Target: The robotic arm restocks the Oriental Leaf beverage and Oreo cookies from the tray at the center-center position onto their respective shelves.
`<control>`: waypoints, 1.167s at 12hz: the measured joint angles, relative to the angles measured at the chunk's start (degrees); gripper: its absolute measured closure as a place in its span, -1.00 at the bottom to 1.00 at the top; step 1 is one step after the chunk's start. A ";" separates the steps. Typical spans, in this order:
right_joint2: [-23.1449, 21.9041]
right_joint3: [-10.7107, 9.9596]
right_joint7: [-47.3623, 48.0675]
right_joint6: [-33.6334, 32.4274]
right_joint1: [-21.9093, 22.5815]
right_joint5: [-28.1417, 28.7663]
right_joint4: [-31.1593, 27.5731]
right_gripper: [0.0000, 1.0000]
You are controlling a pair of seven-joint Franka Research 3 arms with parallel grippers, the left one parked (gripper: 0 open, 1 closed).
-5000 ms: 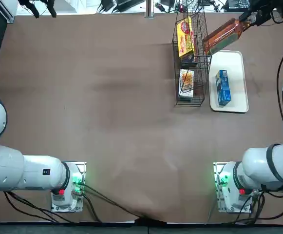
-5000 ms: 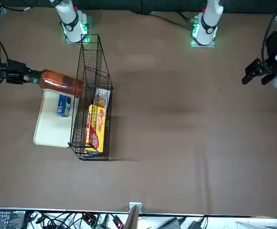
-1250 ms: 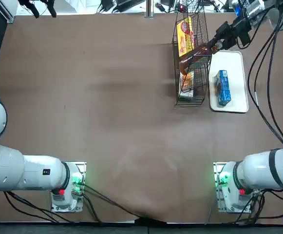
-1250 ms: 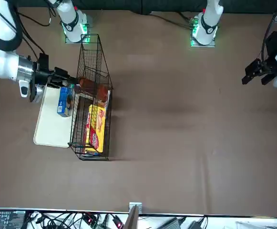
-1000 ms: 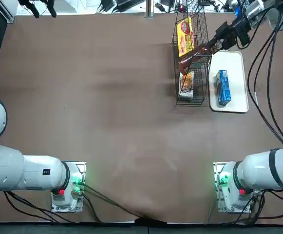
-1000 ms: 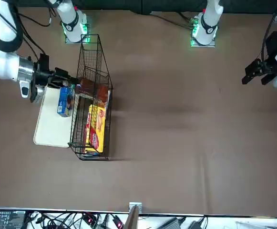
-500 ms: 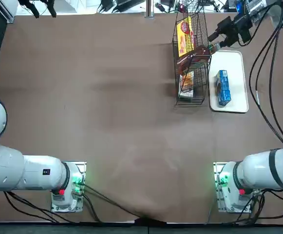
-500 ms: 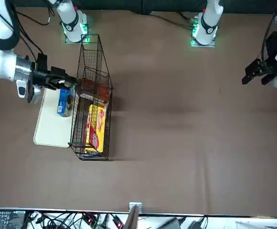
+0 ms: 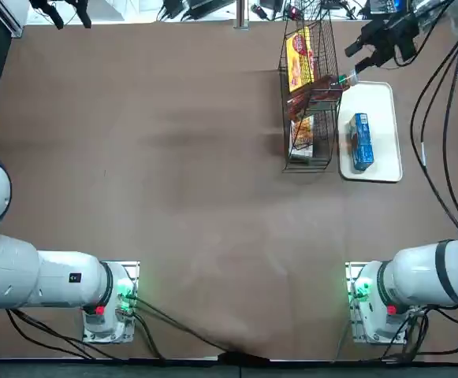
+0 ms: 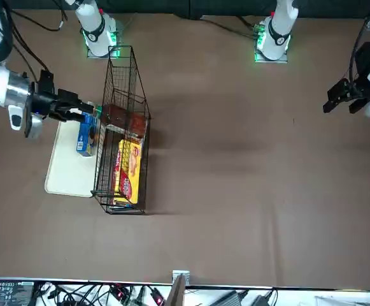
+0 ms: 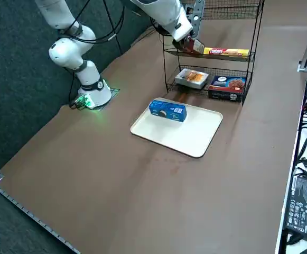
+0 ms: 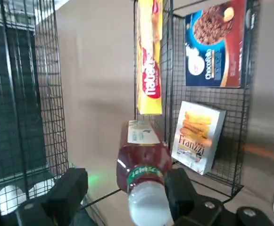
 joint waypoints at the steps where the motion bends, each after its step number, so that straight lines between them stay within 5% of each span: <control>1: 0.09 -0.04 -0.02 -0.08 -0.40 -0.10 0.49 -1.00; 8: 2.03 -0.23 -0.04 -0.10 -3.37 -6.26 4.18 -1.00; 14: 4.02 -0.34 0.40 0.17 -5.97 -20.34 6.40 -0.96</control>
